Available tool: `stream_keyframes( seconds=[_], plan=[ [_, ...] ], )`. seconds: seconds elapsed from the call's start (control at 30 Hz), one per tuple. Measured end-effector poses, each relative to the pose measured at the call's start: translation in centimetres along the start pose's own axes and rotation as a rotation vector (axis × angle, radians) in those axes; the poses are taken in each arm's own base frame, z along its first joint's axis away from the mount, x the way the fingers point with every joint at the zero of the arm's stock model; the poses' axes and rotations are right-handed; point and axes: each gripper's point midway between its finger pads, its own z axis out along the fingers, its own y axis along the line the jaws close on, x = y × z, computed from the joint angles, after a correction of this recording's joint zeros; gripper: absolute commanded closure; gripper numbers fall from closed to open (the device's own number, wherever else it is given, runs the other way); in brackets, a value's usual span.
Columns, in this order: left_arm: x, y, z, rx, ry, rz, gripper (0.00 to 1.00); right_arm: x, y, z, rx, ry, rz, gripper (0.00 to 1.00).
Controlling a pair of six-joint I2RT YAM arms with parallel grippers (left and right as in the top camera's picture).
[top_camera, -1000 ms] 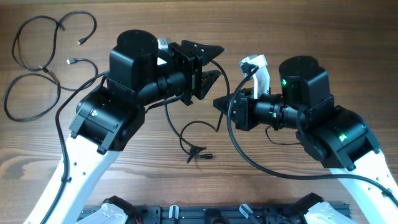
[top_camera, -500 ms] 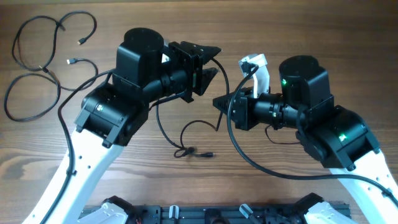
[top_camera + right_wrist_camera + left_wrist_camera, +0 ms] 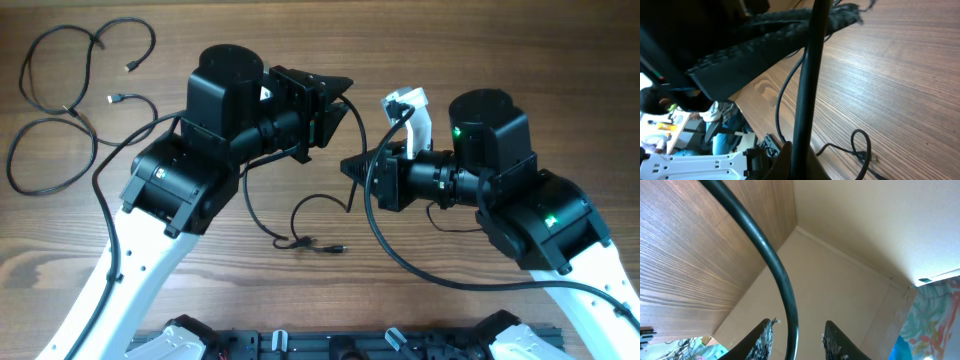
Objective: Untangle cables
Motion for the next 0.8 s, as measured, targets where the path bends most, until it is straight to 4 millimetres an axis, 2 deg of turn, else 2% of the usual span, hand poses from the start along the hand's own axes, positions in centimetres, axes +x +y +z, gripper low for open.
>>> stream_keyframes(
  seconds=[0.3, 0.47, 0.67, 0.8],
  plan=[
    [-0.5, 0.9, 0.1, -0.034, -0.024, -0.015, 0.64, 0.0, 0.4, 0.0, -0.020, 0.001, -0.045, 0.96],
    [-0.8, 0.5, 0.6, -0.020, -0.029, -0.010, 0.66, 0.8, 1.4, 0.4, -0.046, 0.030, -0.089, 0.96],
    [-0.8, 0.2, 0.6, -0.009, -0.029, -0.006, 0.75, 1.3, 1.9, 0.6, -0.058, 0.043, -0.115, 0.96],
    [-0.9, 0.3, 0.6, -0.013, -0.036, -0.009, 0.90, 1.3, 1.9, 0.6, -0.056, 0.043, -0.115, 0.96]
  ],
)
